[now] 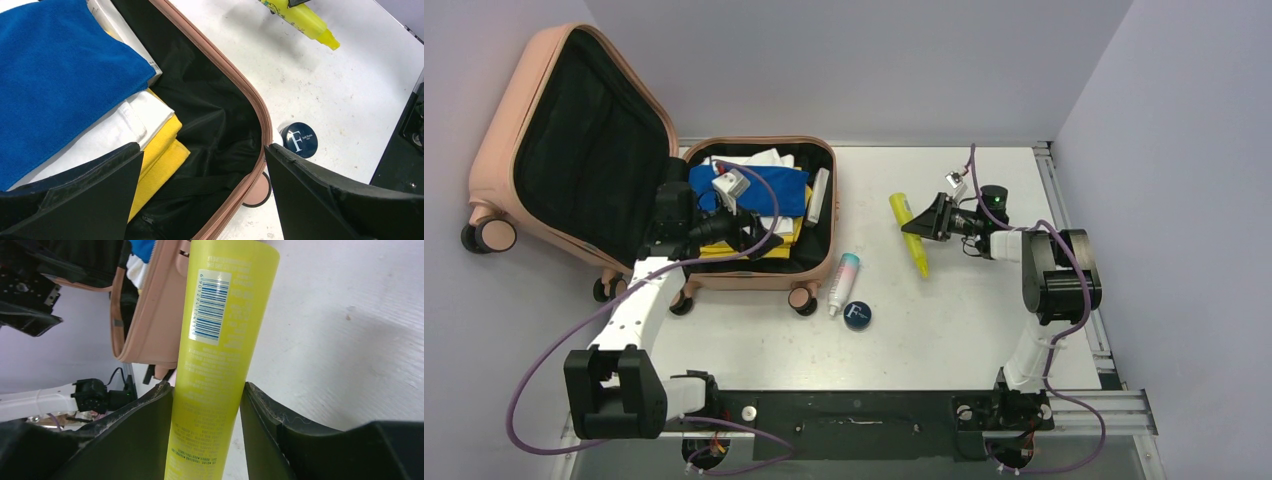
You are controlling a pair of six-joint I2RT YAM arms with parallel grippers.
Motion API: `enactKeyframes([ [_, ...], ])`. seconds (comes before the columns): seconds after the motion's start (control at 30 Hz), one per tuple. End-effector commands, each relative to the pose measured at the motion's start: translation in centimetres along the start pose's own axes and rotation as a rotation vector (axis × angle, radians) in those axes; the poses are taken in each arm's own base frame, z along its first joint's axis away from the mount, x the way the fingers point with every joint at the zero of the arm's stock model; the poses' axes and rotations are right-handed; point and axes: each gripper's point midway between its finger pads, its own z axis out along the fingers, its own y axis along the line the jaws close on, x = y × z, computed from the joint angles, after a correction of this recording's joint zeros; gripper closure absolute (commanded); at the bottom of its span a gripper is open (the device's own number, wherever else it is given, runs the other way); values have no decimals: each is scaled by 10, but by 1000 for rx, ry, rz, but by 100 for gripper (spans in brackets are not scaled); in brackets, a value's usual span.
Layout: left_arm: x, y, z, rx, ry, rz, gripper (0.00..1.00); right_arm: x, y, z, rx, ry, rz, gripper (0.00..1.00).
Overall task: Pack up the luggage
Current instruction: Pick up the makeup from the center of the board, then place the makeup in the luggage.
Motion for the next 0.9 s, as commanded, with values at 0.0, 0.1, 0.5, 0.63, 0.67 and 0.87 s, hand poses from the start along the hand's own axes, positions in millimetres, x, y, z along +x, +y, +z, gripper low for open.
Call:
enactKeyframes([
  [0.0, -13, -8, 0, 57, -45, 33, 4, -23, 58, -11, -183, -46, -145, 87],
  [0.1, -16, -20, 3, 104, -54, 33, 4, -23, 67, -12, -214, -47, -157, 86],
  [0.5, -25, -77, 65, 165, 92, 254, 4, -16, 87, -15, -268, -10, -219, 86],
  [0.63, -53, -88, 81, 177, 86, 284, 4, -11, 95, -12, -295, 16, -241, 86],
  [0.67, -57, -93, 85, 185, 84, 278, 4, -10, 96, -12, -301, 21, -246, 86],
  [0.87, -61, -118, 117, 285, 86, 125, 4, -4, 109, -13, -337, 46, -295, 84],
])
